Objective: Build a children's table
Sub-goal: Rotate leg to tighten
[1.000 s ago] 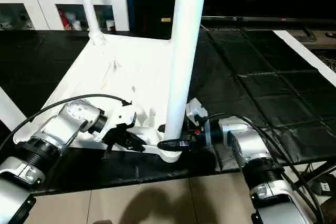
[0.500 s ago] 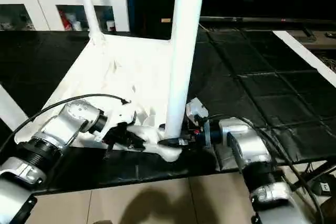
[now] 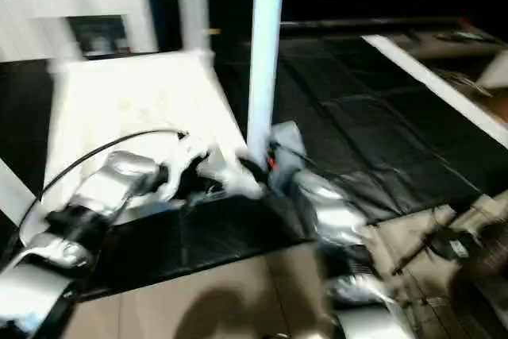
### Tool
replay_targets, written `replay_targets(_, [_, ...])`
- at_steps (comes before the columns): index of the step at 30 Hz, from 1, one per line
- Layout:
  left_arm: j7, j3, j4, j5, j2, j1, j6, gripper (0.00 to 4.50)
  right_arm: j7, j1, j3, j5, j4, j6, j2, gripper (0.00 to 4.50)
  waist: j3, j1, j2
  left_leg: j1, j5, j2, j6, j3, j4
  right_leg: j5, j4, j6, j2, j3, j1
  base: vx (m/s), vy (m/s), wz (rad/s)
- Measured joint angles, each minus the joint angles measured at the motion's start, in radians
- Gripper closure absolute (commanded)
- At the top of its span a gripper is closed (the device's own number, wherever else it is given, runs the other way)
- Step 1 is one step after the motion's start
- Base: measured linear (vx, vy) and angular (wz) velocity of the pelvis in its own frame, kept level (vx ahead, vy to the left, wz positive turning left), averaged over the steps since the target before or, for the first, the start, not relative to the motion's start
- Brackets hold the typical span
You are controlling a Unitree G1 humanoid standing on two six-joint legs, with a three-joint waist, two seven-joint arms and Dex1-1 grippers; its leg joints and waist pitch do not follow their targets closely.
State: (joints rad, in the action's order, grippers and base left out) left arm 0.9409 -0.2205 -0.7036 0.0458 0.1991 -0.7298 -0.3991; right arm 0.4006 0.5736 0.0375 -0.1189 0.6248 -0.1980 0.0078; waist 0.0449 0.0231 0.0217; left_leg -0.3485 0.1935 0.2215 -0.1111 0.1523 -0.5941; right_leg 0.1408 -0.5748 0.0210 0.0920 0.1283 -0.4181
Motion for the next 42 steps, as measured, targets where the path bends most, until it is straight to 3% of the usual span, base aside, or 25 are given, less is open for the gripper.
replay_targets(5, [-0.039, 0.02, 0.001, -0.001, -0.014, 0.0, -0.005, 4.5, -0.112, 0.032, 0.026, 0.009, 0.058, 0.06, 0.049, 2.41, 0.0, -0.004, 0.001, 0.0, 0.004, -0.002, -0.001, 0.0, 0.003, -0.007, -0.002, 0.008, 0.0, -0.005, -0.001, 0.0, 0.0, 0.0])
replay_targets(6, [-0.039, 0.02, 0.002, -0.001, -0.014, 0.0, -0.005, 4.5, -0.112, 0.035, 0.026, 0.009, 0.061, 0.063, 0.049, 2.08, 0.0, -0.002, 0.001, 0.001, 0.004, -0.003, -0.001, 0.0, 0.004, -0.007, -0.003, 0.008, 0.0, -0.005, -0.002, 0.0, 0.0, 0.0])
replay_targets(8, [-0.038, 0.022, 0.004, -0.001, -0.014, 0.0, -0.003, 4.5, -0.108, 0.04, 0.027, 0.013, 0.066, 0.071, 0.049, 2.08, 0.0, 0.003, 0.001, 0.001, 0.004, -0.002, -0.001, 0.0, 0.009, -0.008, -0.004, 0.009, -0.002, -0.005, -0.003, 0.0, 0.0, 0.0])
replay_targets(10, [-0.034, 0.021, 0.006, -0.001, -0.012, 0.0, 0.005, 4.5, -0.105, 0.041, 0.027, 0.015, 0.068, 0.08, 0.049, 1.69, 0.0, 0.006, 0.0, 0.001, 0.003, -0.002, -0.001, 0.001, 0.012, -0.01, -0.004, 0.013, -0.003, -0.005, -0.006, 0.0, 0.0, 0.0])
replay_targets(12, [-0.027, 0.017, 0.007, -0.001, -0.008, 0.0, 0.011, 4.5, -0.091, 0.041, 0.026, 0.017, 0.07, 0.088, 0.049, 1.63, 0.0, 0.007, 0.0, 0.001, 0.003, -0.002, -0.001, 0.002, 0.013, -0.01, -0.004, 0.014, -0.003, -0.006, -0.007, 0.0, 0.0, 0.0])
replay_targets(14, [-0.005, 0.006, 0.008, -0.001, 0.007, 0.0, 0.028, 4.5, -0.07, 0.031, -0.007, 0.046, 0.07, 0.115, 0.033, 1.37, 0.0, 0.008, 0.0, 0.0, 0.003, -0.002, -0.001, 0.002, 0.013, -0.01, -0.004, 0.014, -0.003, -0.006, -0.008, 0.0, 0.0, 0.0])
replay_targets(18, [0.073, -0.013, 0.018, -0.001, 0.048, 0.008, 0.061, 4.5, 0.042, -0.048, -0.068, 0.069, -0.004, 0.159, -0.012, 1.21, 0.0, 0.019, 0.0, 0.0, 0.004, -0.002, -0.002, 0.002, 0.013, -0.01, -0.004, 0.014, -0.002, -0.007, -0.008, 0.0, 0.0, 0.0])
replay_targets(27, [0.251, -0.07, 0.02, -0.002, 0.123, 0.018, 0.153, 4.5, 0.371, -0.258, -0.123, -0.047, -0.285, 0.094, -0.192, 1.21, 0.002, 0.062, -0.003, 0.001, 0.003, 0.001, -0.002, 0.005, 0.011, -0.008, -0.003, 0.01, -0.001, -0.01, -0.001, 0.0, 0.0, 0.0])
replay_targets(33, [0.341, -0.093, -0.015, 0.004, 0.168, 0.015, 0.271, 4.5, 0.539, -0.366, -0.116, -0.118, -0.434, 0.034, -0.331, 1.21, 0.002, 0.074, -0.003, 0.001, 0.003, 0.002, -0.002, 0.006, 0.01, -0.006, -0.003, 0.007, -0.001, -0.01, 0.002, 0.0, 0.0, 0.0])
replay_targets(37, [0.343, -0.097, -0.045, 0.013, 0.176, 0.004, 0.323, 4.5, 0.569, -0.406, -0.112, -0.137, -0.47, 0.024, -0.361, 1.21, 0.002, 0.07, -0.003, 0.0, 0.003, 0.002, -0.002, 0.006, 0.008, -0.003, -0.004, 0.003, -0.001, -0.01, 0.002, 0.0, 0.0, 0.0])
replay_targets(42, [0.337, -0.097, -0.049, 0.013, 0.176, 0.004, 0.338, 4.5, 0.569, -0.478, -0.062, -0.196, -0.575, -0.026, -0.403, 1.21, 0.002, 0.071, -0.002, 0.0, 0.003, 0.002, -0.002, 0.006, 0.008, -0.002, -0.003, 0.001, -0.001, -0.01, 0.003, 0.0, 0.0, 0.0])
